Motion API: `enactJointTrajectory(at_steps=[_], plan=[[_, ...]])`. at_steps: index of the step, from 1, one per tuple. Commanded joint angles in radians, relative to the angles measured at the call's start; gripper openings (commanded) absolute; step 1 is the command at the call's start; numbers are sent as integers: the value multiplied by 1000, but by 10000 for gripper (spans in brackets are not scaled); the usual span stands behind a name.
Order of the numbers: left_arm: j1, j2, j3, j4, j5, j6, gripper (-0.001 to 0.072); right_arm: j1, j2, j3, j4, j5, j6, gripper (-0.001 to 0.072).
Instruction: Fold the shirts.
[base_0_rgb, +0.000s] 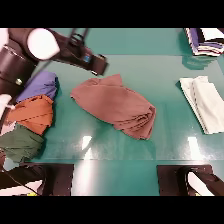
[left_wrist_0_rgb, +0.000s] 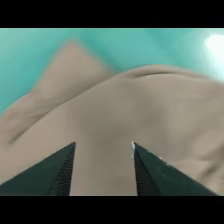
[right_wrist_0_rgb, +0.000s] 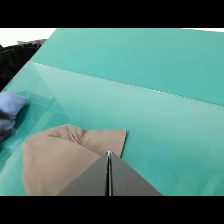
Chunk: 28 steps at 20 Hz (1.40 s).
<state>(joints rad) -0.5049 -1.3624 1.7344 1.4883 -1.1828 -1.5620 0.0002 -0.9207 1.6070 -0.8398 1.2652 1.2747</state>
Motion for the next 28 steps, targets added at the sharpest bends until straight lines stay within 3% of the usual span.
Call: enactJointTrajectory(at_steps=[1, 4, 8, 17, 18, 19, 20, 24, 27, 28], plan=[[235, -12, -80, -10, -18, -11, 434, 0, 9, 2, 1, 3, 0, 15], [402, -58, -224, -91, 26, -7, 434, 0, 4, 1, 0, 3, 0, 15], [515, -206, -325, -242, 59, 88, 434, 1, -34, 2, 3, 23, 35, 15], [517, -372, -325, -372, 103, 150, 433, 31, -119, 2, 0, 63, 52, 15], [517, -372, -323, -374, 103, 150, 386, 31, -126, 2, 2, 67, 52, 15], [517, -372, -323, -376, 102, 149, 237, 31, -133, 2, 1, 79, 54, 15], [517, -372, -320, -375, 98, 149, 37, 31, -138, 1, -1, 96, 63, 15], [530, -319, -232, -362, 55, 155, 24, -15, -94, -159, -56, 136, 124, 15], [533, -247, -159, -350, 57, 166, 24, -29, 10, -462, -240, 137, 220, 17], [533, -226, -146, -350, 60, 167, 24, -29, 37, -575, -261, 137, 246, 65]])
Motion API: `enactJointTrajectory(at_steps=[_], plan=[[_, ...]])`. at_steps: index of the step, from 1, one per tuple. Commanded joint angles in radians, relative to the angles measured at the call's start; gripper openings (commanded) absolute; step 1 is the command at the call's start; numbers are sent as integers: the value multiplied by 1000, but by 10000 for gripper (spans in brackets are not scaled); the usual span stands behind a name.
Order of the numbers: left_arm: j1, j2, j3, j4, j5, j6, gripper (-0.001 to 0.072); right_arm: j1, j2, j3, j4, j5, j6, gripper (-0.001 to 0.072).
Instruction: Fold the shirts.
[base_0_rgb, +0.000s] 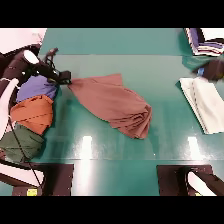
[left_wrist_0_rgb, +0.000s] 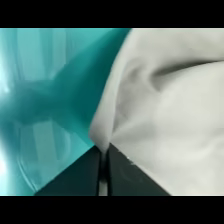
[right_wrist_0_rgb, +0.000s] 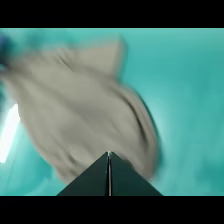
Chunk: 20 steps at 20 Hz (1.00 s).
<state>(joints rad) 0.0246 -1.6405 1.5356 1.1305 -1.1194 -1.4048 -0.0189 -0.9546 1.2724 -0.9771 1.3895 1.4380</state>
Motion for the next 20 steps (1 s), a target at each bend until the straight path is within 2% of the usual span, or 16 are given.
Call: enactJointTrajectory(at_steps=[1, 2, 5, 7, 12, 16, 19, 20], plan=[[3, 68, 55, 6, 4, 10, 24, -10, 93, -365, -116, 2, 100, 285], [3, 77, 55, 6, 4, 10, 24, -4, 106, -478, -87, -19, 101, 392], [3, 79, 55, 6, -19, 6, 24, 85, 107, -772, 85, -220, 65, 388], [3, 79, 55, 6, -24, 6, 24, 179, 70, -866, 190, -371, 49, 389], [3, 79, 55, 8, -43, 7, 24, 365, -124, -804, 245, -622, 44, 388], [3, 79, 55, 14, -43, 7, 24, 391, -286, -641, 245, -632, 33, 386], [3, 79, 55, 15, -44, 7, 24, 409, -395, -537, 241, -568, 7, 272], [3, 79, 55, 18, -50, 7, 24, 409, -420, -517, 240, -566, 2, 146]])
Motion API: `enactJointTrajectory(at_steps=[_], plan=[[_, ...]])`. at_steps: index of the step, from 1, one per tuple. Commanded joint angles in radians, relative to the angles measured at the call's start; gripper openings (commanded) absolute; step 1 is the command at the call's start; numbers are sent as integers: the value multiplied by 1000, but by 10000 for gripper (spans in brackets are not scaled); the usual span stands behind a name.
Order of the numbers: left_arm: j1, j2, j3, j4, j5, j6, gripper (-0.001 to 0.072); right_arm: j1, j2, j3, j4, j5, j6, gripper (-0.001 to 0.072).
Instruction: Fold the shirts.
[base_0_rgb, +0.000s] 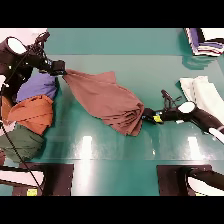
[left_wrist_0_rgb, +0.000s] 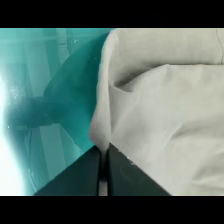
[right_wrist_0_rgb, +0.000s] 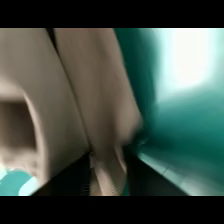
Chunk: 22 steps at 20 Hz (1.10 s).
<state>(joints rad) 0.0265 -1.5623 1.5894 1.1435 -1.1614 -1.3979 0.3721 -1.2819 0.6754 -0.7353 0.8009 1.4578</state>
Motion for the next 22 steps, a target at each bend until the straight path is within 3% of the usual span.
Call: enactJointTrajectory(at_steps=[1, 5, 11, 17, 22], plan=[[1, 1, 1, 11, -14, 0, 24, 18, -104, 92, -2, 23, -20, 31], [1, 71, 14, 72, -9, -18, 23, -39, -31, 162, -105, 69, -18, 14], [1, 395, 170, 102, 43, -19, 23, -246, 303, 481, -360, 297, 19, 13], [1, 723, 339, 86, 52, -19, 23, -389, 574, 758, -368, 433, 16, 13], [1, 818, 462, 53, 54, -19, 22, -517, 632, 980, -367, 505, 15, 13]])
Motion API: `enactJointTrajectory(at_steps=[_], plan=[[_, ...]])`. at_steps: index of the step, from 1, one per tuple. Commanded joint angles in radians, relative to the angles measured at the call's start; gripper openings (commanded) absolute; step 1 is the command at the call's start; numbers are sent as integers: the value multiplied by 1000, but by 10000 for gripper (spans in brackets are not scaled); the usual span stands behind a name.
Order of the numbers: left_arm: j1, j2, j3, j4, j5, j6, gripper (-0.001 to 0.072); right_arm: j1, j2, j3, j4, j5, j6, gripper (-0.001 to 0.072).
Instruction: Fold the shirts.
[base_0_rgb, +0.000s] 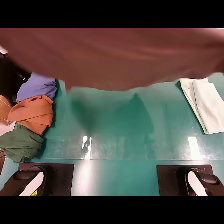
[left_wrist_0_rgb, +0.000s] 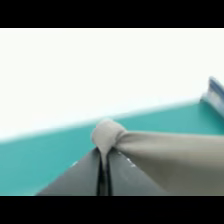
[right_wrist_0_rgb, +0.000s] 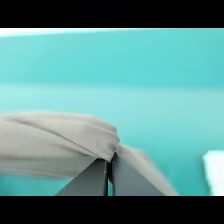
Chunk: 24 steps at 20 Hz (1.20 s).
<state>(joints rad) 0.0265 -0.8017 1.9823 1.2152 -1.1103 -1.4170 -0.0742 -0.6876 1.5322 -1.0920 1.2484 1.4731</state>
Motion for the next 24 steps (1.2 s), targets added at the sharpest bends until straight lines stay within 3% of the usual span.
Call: enactJointTrajectory(at_steps=[1, 7, 11, 13, 16, 19, 22, 23, 24], plan=[[1, 59, 77, -29, 2, 1, 22, -95, 24, 172, -10, 81, 0, 13], [1, -28, -112, -27, -100, 3, 22, -143, -201, 382, -1, 277, 0, 13], [1, -171, -397, -27, -160, 3, 24, -2, -417, 272, -41, 305, 0, 13], [1, -262, -543, -27, -148, 15, 24, 87, -541, 183, -174, 304, 0, 13], [1, -433, -694, -28, -34, 42, 24, 177, -731, 100, -291, 235, 0, 13], [1, -591, -690, -30, 122, 72, 24, 206, -885, 155, -288, 149, 0, 14], [1, -674, -654, -29, 206, 64, 25, 198, -996, 283, -233, 152, 4, 16], [1, -678, -647, -29, 212, 63, 26, 187, -1018, 320, -190, 164, 3, 69], [4, -675, -637, -28, 204, 63, 33, 174, -1034, 350, -133, 180, 3, 291]])
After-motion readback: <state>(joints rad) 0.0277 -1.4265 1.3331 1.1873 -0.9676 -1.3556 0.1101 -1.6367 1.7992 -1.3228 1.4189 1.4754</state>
